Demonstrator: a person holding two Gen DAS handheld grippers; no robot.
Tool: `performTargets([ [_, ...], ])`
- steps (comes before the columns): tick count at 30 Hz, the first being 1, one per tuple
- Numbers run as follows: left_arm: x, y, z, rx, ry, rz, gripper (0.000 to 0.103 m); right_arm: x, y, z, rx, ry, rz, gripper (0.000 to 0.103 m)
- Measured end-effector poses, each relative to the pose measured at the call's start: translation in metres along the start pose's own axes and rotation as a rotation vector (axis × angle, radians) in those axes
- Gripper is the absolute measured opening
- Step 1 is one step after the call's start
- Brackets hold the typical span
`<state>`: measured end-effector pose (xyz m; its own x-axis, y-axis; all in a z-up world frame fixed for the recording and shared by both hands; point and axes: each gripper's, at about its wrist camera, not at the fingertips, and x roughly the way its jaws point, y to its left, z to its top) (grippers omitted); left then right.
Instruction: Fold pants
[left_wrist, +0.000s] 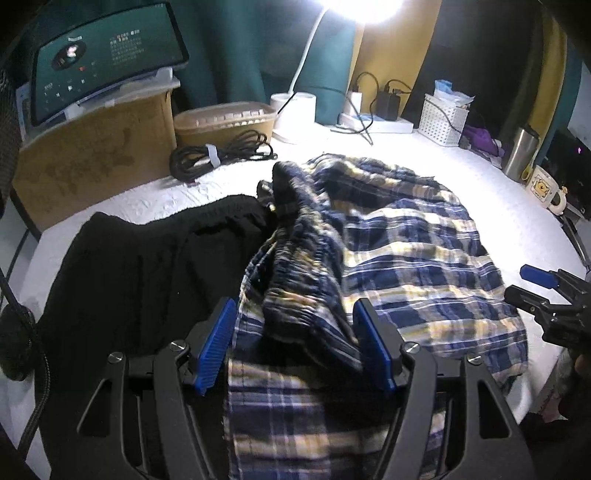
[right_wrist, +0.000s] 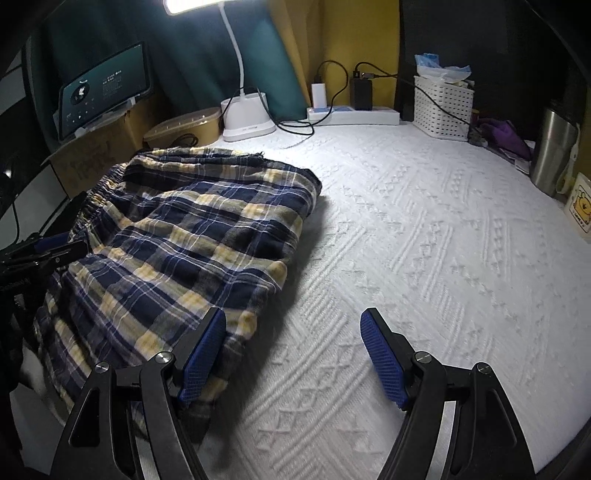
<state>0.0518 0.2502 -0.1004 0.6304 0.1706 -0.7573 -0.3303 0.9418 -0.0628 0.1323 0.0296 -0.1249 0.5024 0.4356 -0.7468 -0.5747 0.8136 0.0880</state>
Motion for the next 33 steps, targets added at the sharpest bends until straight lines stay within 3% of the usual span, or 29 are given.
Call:
performTargets([
  [23,-0.041,-0.091,-0.009,0.114,-0.065,-0.132,0.067,-0.078,-0.047,-0.037,0.078,-0.117,-0.075,0.077],
  [33,-0.074,-0.126,0.001,0.133,-0.157,-0.214,0.067,-0.127,-0.069,-0.04,0.109,-0.205,-0.146,0.077],
])
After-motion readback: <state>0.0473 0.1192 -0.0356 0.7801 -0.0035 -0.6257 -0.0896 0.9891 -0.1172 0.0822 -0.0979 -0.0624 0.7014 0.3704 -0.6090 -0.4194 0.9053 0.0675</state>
